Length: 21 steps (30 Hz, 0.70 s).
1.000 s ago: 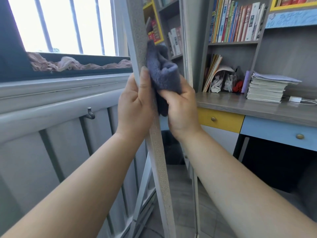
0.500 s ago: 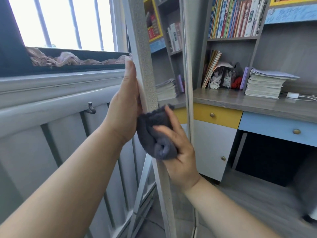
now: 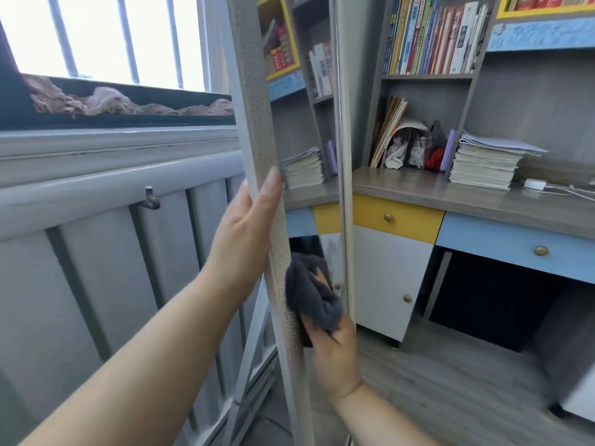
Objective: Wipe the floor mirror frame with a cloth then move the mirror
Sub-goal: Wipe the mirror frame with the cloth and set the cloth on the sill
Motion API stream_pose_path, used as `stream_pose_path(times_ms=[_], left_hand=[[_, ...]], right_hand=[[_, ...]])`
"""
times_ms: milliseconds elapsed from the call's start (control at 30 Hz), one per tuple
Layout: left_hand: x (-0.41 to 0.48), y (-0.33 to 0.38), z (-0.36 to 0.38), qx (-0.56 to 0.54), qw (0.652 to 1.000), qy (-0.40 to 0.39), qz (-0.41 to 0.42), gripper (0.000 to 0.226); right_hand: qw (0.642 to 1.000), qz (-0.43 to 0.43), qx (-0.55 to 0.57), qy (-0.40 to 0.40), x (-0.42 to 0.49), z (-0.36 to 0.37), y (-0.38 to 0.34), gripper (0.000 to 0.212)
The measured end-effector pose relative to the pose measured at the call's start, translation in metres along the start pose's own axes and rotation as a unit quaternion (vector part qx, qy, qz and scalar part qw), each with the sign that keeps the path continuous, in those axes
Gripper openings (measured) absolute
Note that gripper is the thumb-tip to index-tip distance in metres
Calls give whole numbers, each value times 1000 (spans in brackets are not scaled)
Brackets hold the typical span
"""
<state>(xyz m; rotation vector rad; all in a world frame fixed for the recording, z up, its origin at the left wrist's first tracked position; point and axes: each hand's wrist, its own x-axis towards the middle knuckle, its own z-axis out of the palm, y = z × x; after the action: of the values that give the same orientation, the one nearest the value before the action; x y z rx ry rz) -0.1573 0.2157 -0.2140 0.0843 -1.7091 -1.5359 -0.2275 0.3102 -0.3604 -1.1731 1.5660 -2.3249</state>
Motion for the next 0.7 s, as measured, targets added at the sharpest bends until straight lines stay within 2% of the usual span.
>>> stream_pose_path(times_ms=[67, 133, 200, 300, 367, 433, 567, 633, 700], left_hand=[[-9, -15, 7, -18, 1000, 15, -1, 36], [-11, -25, 10, -41, 999, 29, 9, 26], [-11, -27, 10, -19, 999, 37, 21, 14], [-9, -28, 9, 2, 998, 42, 35, 16], [-8, -30, 9, 40, 995, 69, 53, 15], [-7, -34, 9, 77, 991, 84, 69, 12], [-8, -37, 9, 98, 987, 90, 86, 11], [-8, -38, 10, 101, 987, 91, 90, 9], [-8, -38, 10, 103, 986, 90, 93, 7]], right_hand=[[1000, -13, 6, 16, 22, 5, -14, 68], [998, -55, 3, -2, 56, 12, -31, 57], [997, -72, -30, 6, 96, 12, -39, 50], [997, -22, -51, 59, 149, -5, -30, 47], [994, 33, -43, 97, 169, -25, -13, 31], [987, 85, -58, 125, 166, -43, 11, 21], [963, 206, -88, 147, 107, -62, 64, 19], [963, 218, -76, 140, 67, -54, 70, 26], [973, 195, -29, 118, 38, -37, 56, 40]])
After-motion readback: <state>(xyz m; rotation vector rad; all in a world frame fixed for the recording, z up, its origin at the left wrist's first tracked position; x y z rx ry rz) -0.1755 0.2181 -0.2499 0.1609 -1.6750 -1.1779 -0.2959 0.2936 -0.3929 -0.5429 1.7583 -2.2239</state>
